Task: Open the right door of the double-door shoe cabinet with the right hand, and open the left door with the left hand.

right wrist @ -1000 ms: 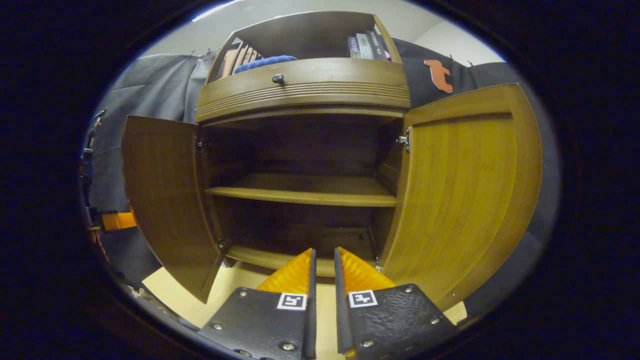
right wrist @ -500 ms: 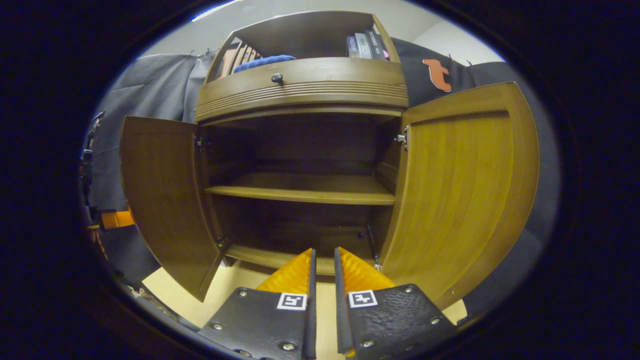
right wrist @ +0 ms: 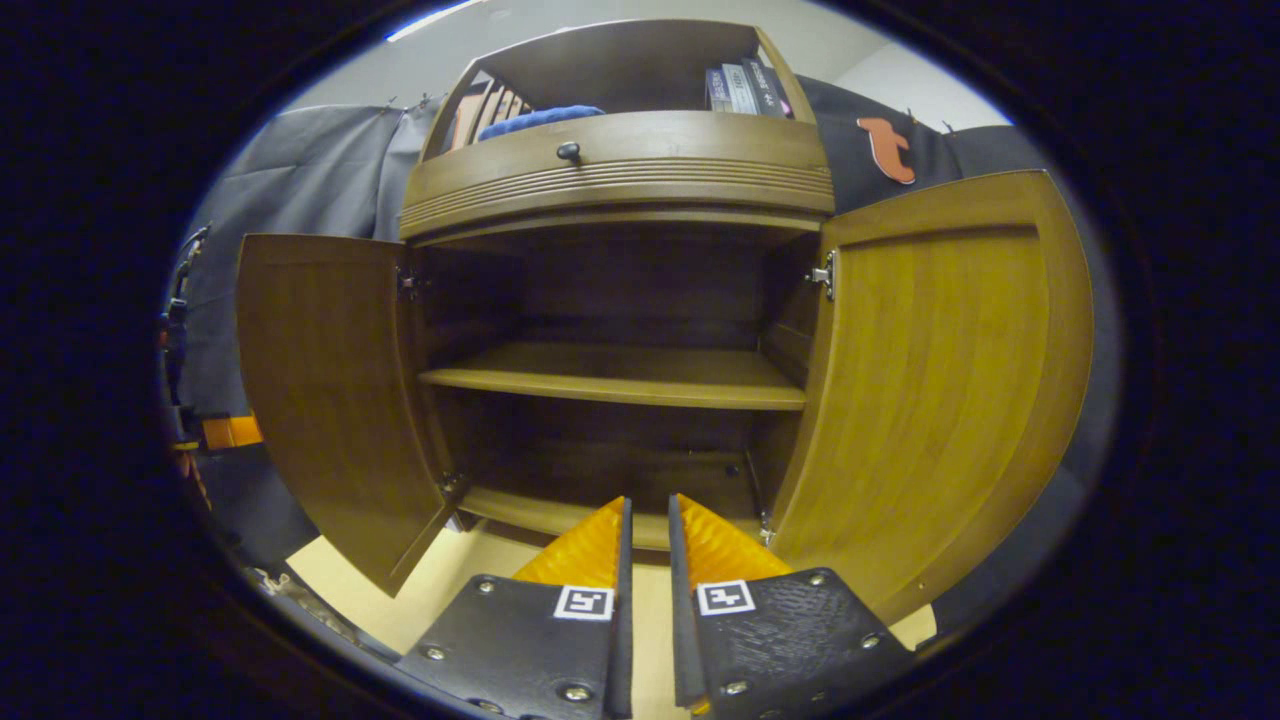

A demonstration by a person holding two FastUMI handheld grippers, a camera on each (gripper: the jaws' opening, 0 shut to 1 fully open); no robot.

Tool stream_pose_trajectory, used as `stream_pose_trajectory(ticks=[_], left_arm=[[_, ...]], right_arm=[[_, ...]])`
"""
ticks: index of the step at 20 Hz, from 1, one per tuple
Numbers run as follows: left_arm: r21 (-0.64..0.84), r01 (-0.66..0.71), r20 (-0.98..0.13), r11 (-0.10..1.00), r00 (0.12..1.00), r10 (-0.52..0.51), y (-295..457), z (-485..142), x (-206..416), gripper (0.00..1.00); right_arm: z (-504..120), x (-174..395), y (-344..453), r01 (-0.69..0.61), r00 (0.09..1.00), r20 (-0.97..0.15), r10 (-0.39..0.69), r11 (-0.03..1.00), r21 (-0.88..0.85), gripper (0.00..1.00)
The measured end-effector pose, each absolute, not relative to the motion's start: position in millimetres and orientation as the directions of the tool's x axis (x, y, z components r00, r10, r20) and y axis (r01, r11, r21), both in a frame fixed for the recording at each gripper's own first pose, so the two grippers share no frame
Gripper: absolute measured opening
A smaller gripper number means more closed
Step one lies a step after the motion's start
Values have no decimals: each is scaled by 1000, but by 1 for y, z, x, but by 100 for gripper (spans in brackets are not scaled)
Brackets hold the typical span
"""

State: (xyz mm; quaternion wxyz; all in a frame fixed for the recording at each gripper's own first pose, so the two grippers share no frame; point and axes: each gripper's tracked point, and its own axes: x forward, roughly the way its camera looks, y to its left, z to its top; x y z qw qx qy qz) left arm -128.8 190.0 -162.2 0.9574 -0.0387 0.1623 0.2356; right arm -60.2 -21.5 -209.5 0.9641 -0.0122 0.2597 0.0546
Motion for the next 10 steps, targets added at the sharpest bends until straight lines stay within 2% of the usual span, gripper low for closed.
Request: stream_pose_trajectory(ticks=[10], left_arm=[[6, -442, -331, 897, 846, 419, 198, -161, -132, 13]], right_arm=[[-212, -53, -20, -115, 860, -500, 105, 993, 10, 16]])
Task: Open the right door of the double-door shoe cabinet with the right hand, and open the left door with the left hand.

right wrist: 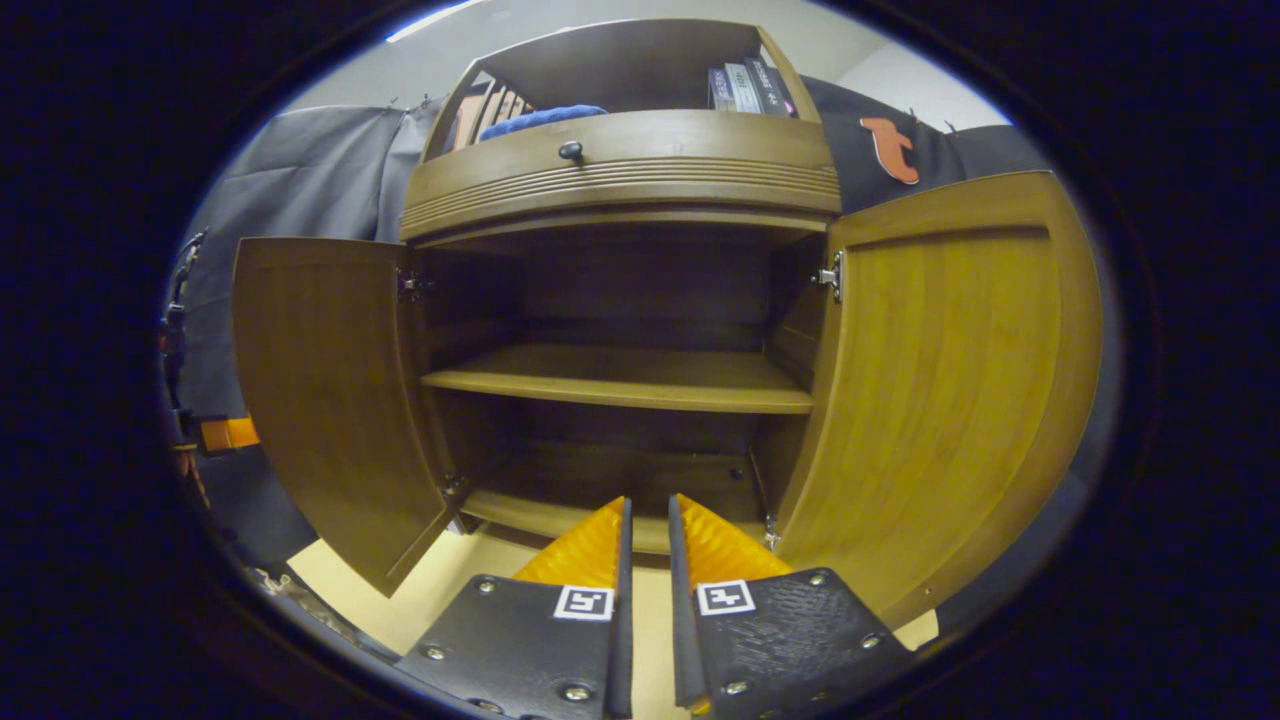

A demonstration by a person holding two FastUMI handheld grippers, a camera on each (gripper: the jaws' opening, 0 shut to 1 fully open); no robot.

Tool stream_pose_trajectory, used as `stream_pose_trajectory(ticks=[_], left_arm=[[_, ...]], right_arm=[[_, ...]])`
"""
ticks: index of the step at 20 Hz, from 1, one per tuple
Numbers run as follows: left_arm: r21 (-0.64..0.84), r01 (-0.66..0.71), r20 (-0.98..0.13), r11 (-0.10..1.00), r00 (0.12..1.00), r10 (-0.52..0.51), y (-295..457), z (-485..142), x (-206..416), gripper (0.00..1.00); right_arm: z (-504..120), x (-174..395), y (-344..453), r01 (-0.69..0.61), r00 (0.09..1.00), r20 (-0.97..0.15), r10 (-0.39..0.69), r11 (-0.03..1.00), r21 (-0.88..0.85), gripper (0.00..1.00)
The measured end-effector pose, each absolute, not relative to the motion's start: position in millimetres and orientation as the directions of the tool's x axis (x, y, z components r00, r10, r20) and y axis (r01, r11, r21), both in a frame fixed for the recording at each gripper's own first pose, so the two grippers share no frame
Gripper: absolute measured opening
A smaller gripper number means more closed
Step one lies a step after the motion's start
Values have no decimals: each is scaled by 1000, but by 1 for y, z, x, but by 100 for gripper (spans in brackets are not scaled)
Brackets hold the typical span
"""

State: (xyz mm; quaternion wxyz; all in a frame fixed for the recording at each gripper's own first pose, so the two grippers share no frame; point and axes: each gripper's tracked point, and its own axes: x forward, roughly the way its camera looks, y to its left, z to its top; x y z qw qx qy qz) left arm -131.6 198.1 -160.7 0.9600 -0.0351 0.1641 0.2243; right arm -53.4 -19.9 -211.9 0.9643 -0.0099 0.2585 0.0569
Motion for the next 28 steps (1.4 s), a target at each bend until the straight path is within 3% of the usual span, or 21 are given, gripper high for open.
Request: stream_pose_trajectory(ticks=[6, 14, 15, 16, 18, 20, 21, 22, 25, 28], left_arm=[[-44, -410, -333, 911, 866, 374, 201, -158, -133, 13], [27, -495, -299, 869, 825, 479, 234, -143, -155, 13], [34, -508, -295, 861, 818, 494, 237, -141, -159, 5], [35, -517, -288, 855, 814, 504, 238, -139, -161, 5], [17, -535, -281, 845, 808, 518, 235, -131, -161, 13], [18, -554, -249, 833, 804, 540, 229, -115, -161, 13], [29, -559, -227, 829, 804, 550, 225, -105, -160, 22], [43, -560, -206, 827, 805, 556, 221, -97, -161, 13], [47, -531, -125, 846, 837, 533, 198, -59, -153, 21], [16, -454, -73, 891, 888, 454, 164, -31, -125, 5]], right_arm=[[-214, -52, -16, -126, 857, -502, 115, 992, 12, 16], [-214, -42, -5, -158, 855, -497, 145, 987, 17, 16], [-213, -40, -3, -162, 856, -496, 149, 987, 17, 16], [-214, -39, -1, -167, 855, -495, 153, 986, 17, 16], [-212, -38, 2, -174, 855, -493, 159, 985, 16, 16], [-207, -35, 5, -180, 861, -482, 163, 984, 11, 17], [-204, -34, 5, -183, 863, -478, 166, 983, 12, 16], [-201, -33, 6, -183, 865, -472, 168, 983, 14, 16], [-191, -29, 4, -181, 876, -454, 165, 983, 9, 16], [-182, -26, 2, -176, 885, -437, 161, 984, 7, 16]])
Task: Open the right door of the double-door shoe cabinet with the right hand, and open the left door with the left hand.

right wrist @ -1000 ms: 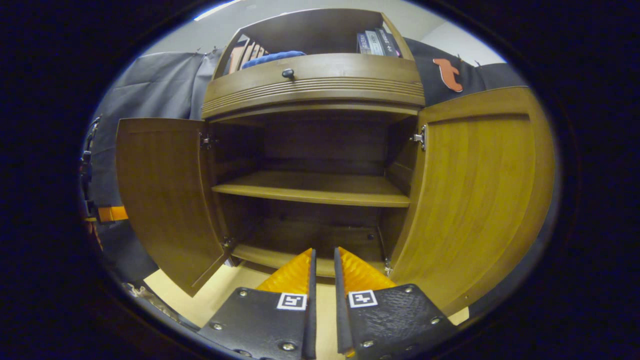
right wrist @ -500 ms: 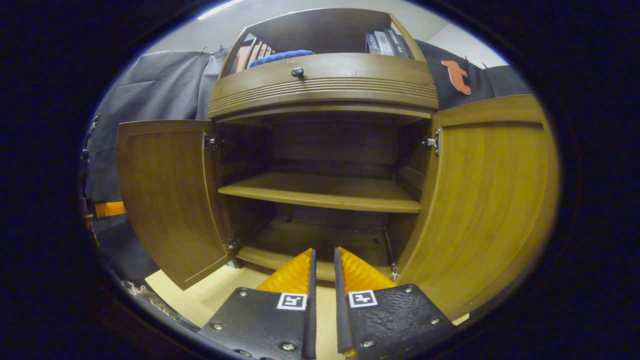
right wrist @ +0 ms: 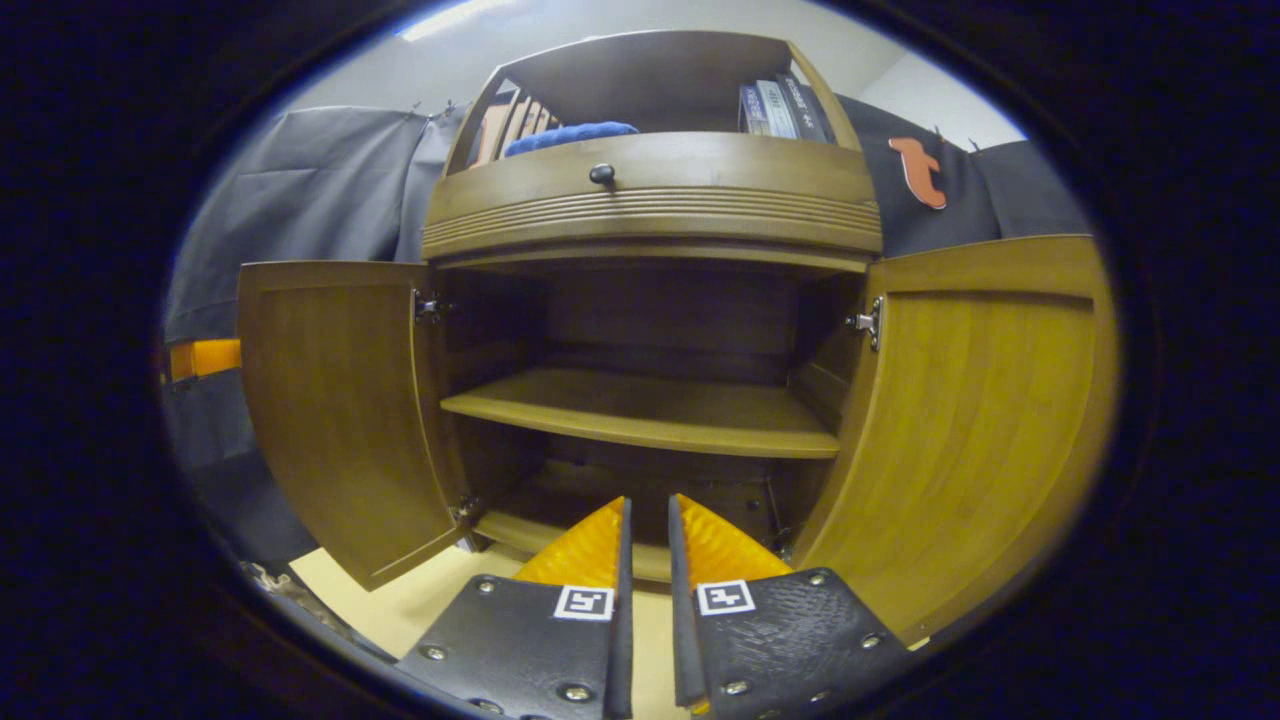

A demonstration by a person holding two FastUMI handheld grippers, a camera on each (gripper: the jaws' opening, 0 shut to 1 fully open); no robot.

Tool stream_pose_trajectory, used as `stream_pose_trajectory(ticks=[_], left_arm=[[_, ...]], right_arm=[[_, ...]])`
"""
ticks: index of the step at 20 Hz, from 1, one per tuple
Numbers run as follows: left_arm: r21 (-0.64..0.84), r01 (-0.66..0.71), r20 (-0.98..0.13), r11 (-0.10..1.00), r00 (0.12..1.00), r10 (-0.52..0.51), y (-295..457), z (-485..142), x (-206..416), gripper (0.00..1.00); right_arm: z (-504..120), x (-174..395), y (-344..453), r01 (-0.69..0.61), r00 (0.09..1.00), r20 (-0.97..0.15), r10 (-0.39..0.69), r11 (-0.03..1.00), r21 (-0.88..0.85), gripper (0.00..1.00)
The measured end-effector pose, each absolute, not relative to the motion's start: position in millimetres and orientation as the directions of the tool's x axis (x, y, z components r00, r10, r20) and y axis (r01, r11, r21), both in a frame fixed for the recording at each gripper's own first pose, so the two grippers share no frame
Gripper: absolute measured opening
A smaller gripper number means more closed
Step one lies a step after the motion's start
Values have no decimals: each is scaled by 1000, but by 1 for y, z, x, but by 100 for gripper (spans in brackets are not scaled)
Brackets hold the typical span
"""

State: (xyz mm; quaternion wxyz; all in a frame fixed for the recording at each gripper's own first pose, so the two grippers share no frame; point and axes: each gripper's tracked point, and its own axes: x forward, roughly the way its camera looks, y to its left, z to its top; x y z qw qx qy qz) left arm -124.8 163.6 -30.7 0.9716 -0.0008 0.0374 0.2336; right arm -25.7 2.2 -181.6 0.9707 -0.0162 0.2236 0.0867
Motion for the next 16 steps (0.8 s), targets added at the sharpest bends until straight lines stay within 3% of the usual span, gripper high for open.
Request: stream_pose_trajectory(ticks=[2, 3, 4, 5, 12, 13, 14, 15, 16], left_arm=[[-6, -392, -57, 920, 918, 391, 138, -23, -107, 20], [-5, -367, -49, 930, 929, 366, 128, -20, -98, 6], [2, -341, -51, 940, 939, 340, 120, -21, -91, 5], [9, -314, -57, 949, 948, 314, 110, -23, -83, 13], [15, -135, -76, 991, 988, 136, 36, -35, -41, 14], [18, -121, -73, 992, 990, 122, 28, -36, -38, 13], [23, -111, -70, 994, 991, 112, 23, -35, -36, 13], [23, -101, -69, 995, 992, 102, 18, -38, -32, 13], [25, -82, -73, 996, 994, 84, 10, -39, -31, 14]], right_arm=[[-172, -24, 0, -165, 893, -425, 150, 986, 2, 16], [-165, -25, -2, -158, 898, -415, 146, 987, 7, 17], [-157, -25, -2, -150, 904, -402, 144, 989, 18, 16], [-149, -25, -3, -142, 910, -389, 143, 989, 32, 16], [-94, -33, -20, -76, 955, -286, 79, 997, 22, 16], [-91, -42, -25, -66, 960, -272, 70, 998, 23, 6], [-86, -44, -27, -57, 964, -258, 61, 998, 24, 27], [-82, -44, -31, -47, 967, -249, 51, 999, 22, 16], [-80, -44, -34, -33, 969, -243, 36, 999, 16, 16]])
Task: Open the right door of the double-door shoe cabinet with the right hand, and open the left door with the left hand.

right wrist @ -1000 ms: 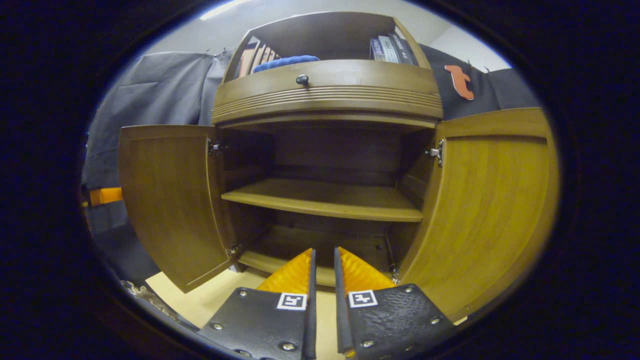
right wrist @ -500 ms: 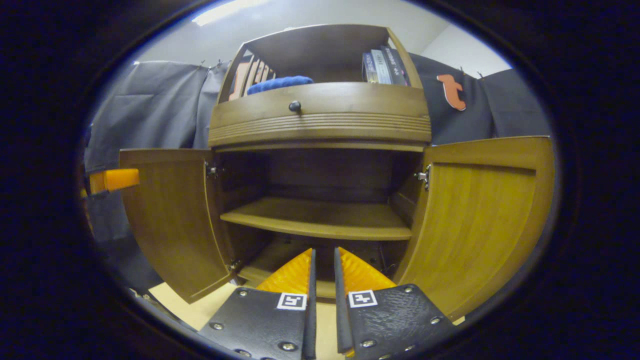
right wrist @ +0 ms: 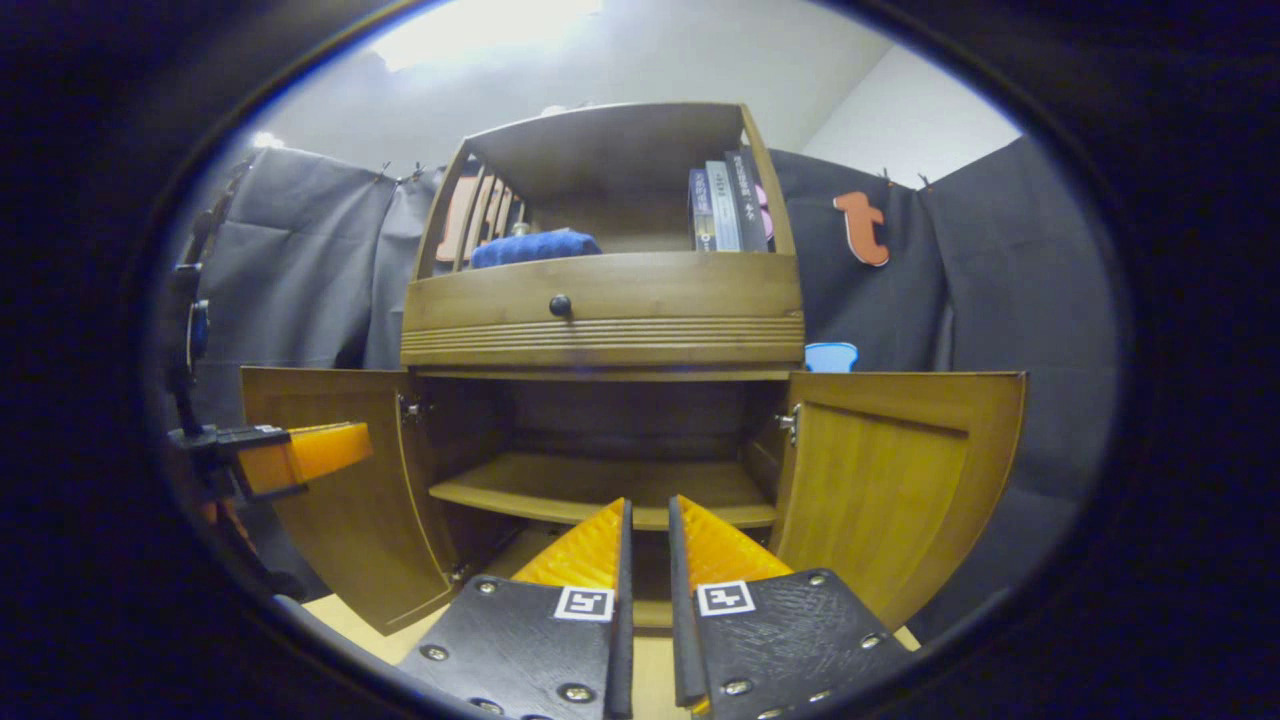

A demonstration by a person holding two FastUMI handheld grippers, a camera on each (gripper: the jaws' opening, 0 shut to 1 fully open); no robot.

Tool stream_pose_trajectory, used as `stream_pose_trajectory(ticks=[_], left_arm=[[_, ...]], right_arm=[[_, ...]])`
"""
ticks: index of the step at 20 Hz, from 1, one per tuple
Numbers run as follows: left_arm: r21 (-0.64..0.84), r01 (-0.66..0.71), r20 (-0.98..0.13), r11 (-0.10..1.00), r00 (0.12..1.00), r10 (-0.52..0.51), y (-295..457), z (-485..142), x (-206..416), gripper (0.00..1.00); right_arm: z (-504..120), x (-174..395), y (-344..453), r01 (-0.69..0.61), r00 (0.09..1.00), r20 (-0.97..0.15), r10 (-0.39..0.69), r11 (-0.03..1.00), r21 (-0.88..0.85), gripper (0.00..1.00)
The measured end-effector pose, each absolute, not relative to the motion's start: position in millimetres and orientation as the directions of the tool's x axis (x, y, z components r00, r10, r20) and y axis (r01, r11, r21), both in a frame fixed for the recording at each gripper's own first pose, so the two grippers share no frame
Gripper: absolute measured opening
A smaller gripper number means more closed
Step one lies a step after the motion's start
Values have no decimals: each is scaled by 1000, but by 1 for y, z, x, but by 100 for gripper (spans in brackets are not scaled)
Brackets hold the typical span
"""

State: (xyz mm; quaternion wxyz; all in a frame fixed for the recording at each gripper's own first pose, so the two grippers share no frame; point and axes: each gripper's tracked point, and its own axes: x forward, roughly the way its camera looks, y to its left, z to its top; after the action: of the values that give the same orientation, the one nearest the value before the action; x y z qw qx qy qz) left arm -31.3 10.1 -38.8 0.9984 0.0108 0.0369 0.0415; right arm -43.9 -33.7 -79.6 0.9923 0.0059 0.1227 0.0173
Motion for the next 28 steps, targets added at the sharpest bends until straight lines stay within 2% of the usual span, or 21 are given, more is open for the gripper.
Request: stream_pose_trajectory(ticks=[1, 2, 3, 4, 5, 6, 8, 9, 10, 21, 28], left_arm=[[29, -69, -75, 997, 995, 71, 4, -40, -30, 24], [33, -56, -75, 998, 995, 59, 1, -40, -30, 29], [34, -44, -73, 998, 996, 46, -4, -40, -28, 48], [31, -31, -71, 999, 997, 33, -9, -40, -28, 47], [28, -24, -70, 999, 997, 26, -12, -40, -27, 59], [24, -19, -71, 1000, 997, 21, -14, -41, -28, 65], [16, -8, -69, 1000, 998, 9, -17, -41, -28, 92], [9, -1, -69, 1000, 998, 1, -19, -42, -28, 99], [8, 0, -67, 1000, 998, 1, -19, -42, -29, 98], [0, 71, -100, 997, 993, -70, -23, -59, -24, 95], [6, 129, -94, 992, 987, -128, -27, -60, -16, 96]], right_arm=[[-78, -44, -35, -31, 971, -236, 33, 999, 10, 16], [-75, -46, -36, -27, 972, -232, 26, 1000, 2, 20], [-75, -45, -38, -23, 973, -228, 21, 1000, -8, 21], [-73, -48, -38, -25, 975, -223, 21, 1000, -14, 23], [-71, -48, -38, -23, 975, -220, 18, 1000, -20, 27], [-69, -50, -38, -25, 976, -215, 19, 999, -22, 36], [-69, -49, -34, -39, 977, -212, 32, 999, -26, 68], [-65, -50, -34, -38, 977, -211, 30, 999, -32, 84], [-67, -51, -33, -41, 978, -206, 33, 998, -36, 100], [-55, -65, -15, -21, 980, -201, 3, 996, -86, 98], [-48, -77, -18, 40, 982, -179, -56, 995, -90, 98]])
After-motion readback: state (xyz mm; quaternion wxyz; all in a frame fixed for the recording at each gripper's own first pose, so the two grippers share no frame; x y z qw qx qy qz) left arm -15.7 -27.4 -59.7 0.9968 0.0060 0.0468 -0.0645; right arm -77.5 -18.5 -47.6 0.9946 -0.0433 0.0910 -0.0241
